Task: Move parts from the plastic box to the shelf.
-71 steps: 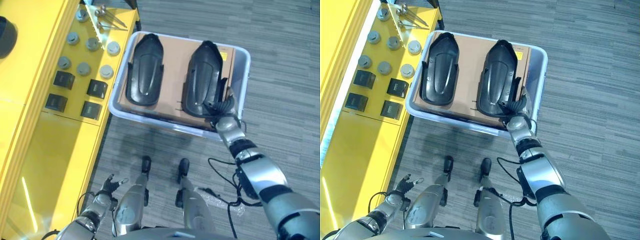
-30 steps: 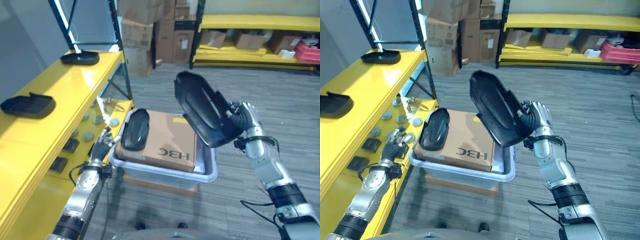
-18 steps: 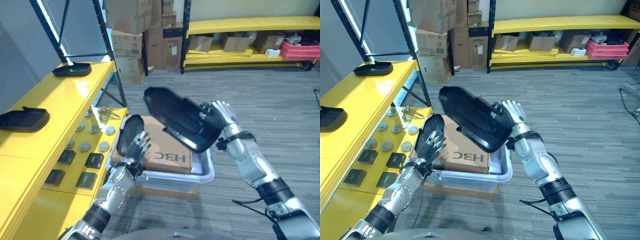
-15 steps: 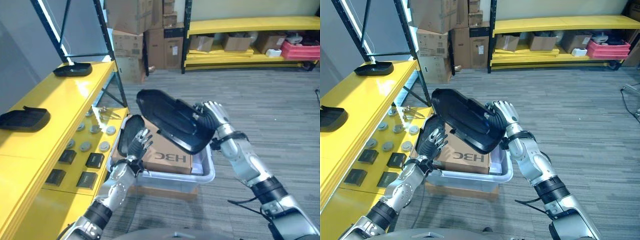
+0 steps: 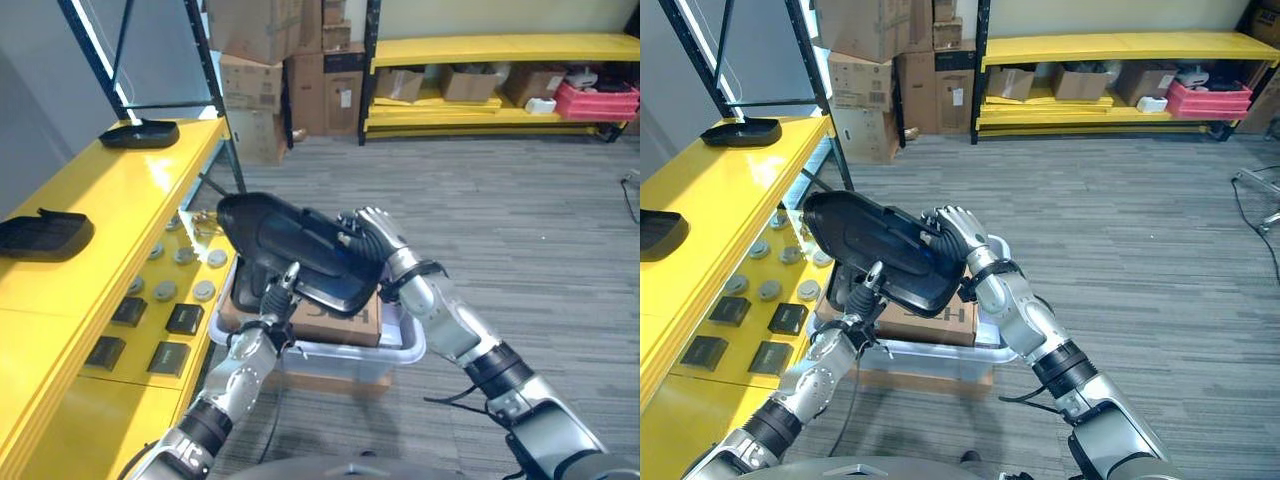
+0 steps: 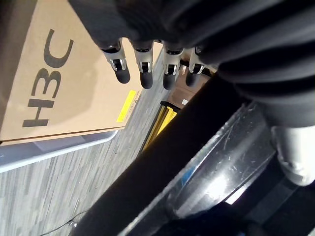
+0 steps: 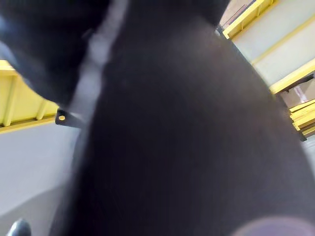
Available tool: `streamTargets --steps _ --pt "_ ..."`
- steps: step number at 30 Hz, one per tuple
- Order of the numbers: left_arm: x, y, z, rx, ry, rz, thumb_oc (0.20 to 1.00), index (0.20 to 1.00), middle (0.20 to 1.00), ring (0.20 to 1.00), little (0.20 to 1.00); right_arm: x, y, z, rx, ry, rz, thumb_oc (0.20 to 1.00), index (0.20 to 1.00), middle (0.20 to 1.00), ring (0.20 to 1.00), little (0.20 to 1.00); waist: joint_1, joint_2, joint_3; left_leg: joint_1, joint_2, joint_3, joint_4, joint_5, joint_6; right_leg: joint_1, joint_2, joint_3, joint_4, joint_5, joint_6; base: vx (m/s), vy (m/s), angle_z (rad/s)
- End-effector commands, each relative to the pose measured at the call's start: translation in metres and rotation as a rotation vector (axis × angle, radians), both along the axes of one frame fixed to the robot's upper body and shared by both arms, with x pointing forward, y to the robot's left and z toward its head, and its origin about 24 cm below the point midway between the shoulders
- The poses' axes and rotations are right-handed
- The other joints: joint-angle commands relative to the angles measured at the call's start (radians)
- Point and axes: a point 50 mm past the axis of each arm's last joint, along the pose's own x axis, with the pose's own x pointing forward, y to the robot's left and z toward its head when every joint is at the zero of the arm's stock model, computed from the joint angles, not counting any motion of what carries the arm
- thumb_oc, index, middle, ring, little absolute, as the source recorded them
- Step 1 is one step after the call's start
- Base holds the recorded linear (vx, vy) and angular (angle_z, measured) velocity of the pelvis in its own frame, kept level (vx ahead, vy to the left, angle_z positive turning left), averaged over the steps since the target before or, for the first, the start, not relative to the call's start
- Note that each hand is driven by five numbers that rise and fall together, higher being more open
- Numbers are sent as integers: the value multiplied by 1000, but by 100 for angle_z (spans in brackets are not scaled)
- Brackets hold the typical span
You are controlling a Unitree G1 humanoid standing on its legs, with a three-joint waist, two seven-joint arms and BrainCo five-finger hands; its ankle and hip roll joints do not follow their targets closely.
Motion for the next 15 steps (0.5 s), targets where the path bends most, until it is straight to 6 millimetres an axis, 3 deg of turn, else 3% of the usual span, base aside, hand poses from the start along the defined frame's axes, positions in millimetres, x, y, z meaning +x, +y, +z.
streamTargets --steps 1,2,10,15 --pt "33 -16 37 73 -206 -14 354 354 354 354 354 -4 37 36 148 -79 203 200 200 200 200 200 11 -54 -42 18 67 -8 -7 -21 -57 40 -97 3 44 -68 87 0 0 0" --pt "35 -15 40 87 -220 0 200 200 200 200 200 -7 40 34 172 -59 223 200 200 200 200 200 10 -55 -42 17 67 -7 -7 -21 -58 38 -96 3 45 -68 87 0 0 0" --pt "44 2 56 112 -306 132 200 200 200 200 200 -32 59 17 506 168 384 200 200 200 200 200 1 -62 -36 14 66 2 -7 -17 -60 30 -98 10 46 -64 88 0 0 0" --pt "43 10 56 101 -317 185 200 200 200 200 200 -39 64 12 600 240 432 200 200 200 200 200 1 -65 -32 13 64 10 -7 -19 -59 24 -100 16 46 -60 90 -7 8 -6"
